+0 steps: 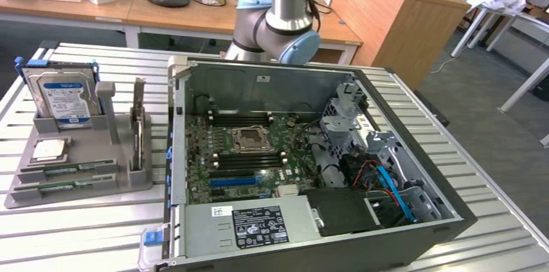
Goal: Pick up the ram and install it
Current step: 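Reach for the ram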
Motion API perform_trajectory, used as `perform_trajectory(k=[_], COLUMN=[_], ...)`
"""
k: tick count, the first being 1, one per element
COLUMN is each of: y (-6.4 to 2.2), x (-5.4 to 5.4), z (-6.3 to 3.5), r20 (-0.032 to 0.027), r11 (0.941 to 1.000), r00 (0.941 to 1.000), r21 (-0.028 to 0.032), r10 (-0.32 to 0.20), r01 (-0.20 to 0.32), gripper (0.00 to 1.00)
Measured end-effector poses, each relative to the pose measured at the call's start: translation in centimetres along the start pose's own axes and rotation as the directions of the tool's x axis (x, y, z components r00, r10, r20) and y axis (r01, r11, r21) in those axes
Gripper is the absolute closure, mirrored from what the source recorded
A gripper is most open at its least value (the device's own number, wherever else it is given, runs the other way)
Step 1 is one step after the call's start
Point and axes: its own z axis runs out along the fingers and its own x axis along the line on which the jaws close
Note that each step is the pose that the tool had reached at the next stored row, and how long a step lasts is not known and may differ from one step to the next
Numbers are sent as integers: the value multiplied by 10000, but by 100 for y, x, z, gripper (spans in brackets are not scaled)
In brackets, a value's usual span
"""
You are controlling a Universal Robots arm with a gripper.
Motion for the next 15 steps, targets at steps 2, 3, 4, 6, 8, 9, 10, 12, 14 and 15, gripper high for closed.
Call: perform_trajectory(k=[2,3,4,6,8,9,10,12,14,15], y=[0,0,1,2,4,4,5,5,6,6], x=[0,-4,-11,-30,-52,-62,-73,-97,-122,-134], z=[1,1,2,4,7,9,12,17,21,23], r20=[1,0,0,0,0,-1,-1,-1,-2,-3], r11=[10000,10000,10000,10000,10000,10000,10000,10000,10000,10000], r00=[10000,10000,10000,10000,10000,10000,10000,10000,10000,10000], r21=[-1,0,-1,0,0,0,0,0,0,0], r10=[0,0,-1,-1,0,0,0,0,0,0], r01=[0,0,1,1,0,0,0,0,0,0], gripper=[90,90,90,90,90,90,90,90,90,90])
